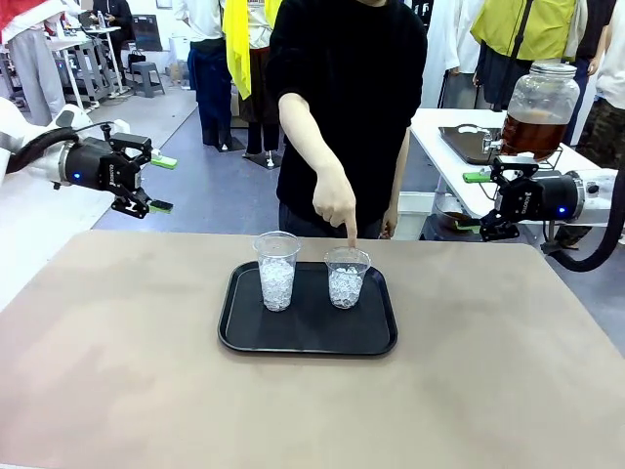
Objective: Pour the drink into the iced cup.
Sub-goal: Pick up the iced cup indicated by the human and present it to them.
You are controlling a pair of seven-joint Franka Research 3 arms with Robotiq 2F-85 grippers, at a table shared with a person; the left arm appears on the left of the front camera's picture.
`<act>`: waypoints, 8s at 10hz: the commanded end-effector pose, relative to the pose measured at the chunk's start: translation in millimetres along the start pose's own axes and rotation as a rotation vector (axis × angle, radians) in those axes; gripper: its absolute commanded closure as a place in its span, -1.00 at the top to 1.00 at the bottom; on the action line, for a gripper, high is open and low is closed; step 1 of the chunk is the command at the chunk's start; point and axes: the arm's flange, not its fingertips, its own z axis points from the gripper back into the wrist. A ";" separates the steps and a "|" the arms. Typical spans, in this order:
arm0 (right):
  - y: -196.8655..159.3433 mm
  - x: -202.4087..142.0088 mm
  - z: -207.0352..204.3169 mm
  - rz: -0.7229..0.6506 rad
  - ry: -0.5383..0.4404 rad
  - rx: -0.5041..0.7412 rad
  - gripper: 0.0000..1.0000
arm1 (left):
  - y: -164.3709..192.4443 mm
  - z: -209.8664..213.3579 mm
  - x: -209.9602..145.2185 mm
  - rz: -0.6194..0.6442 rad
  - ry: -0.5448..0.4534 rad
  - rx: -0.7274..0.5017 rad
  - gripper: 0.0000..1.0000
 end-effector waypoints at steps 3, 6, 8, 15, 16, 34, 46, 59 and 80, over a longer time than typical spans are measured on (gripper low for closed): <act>1.4 0.4 0.7 -0.001 -0.001 0.001 1.00 | -1.2 0.9 0.3 0.004 -0.004 0.002 1.00; -1.3 0.1 -4.9 0.214 -0.031 -0.005 1.00 | -1.2 0.9 0.3 0.004 -0.004 0.002 1.00; -0.8 -7.2 -9.9 0.480 -0.030 0.008 1.00 | -1.2 0.9 0.3 0.004 -0.004 0.002 1.00; 2.4 -8.9 -17.3 0.732 -0.025 -0.041 1.00 | -1.2 0.9 0.3 0.004 -0.004 0.002 1.00; 2.4 -8.9 -17.3 0.732 -0.025 -0.041 1.00 | -1.2 0.9 0.3 0.004 -0.004 0.002 1.00; -90.4 1.0 -75.1 1.376 0.072 -0.036 1.00 | -1.2 0.9 0.3 0.004 -0.004 0.002 1.00; -147.7 25.2 -118.7 1.499 -0.013 0.096 1.00 | -1.2 0.9 0.3 0.004 -0.004 0.002 1.00; -183.2 46.9 -167.4 1.456 0.021 0.090 1.00 | -1.2 0.9 0.3 0.004 -0.004 0.002 1.00; -174.6 35.0 -224.0 1.431 0.114 0.119 1.00 | -1.2 0.9 0.3 0.004 -0.004 0.002 1.00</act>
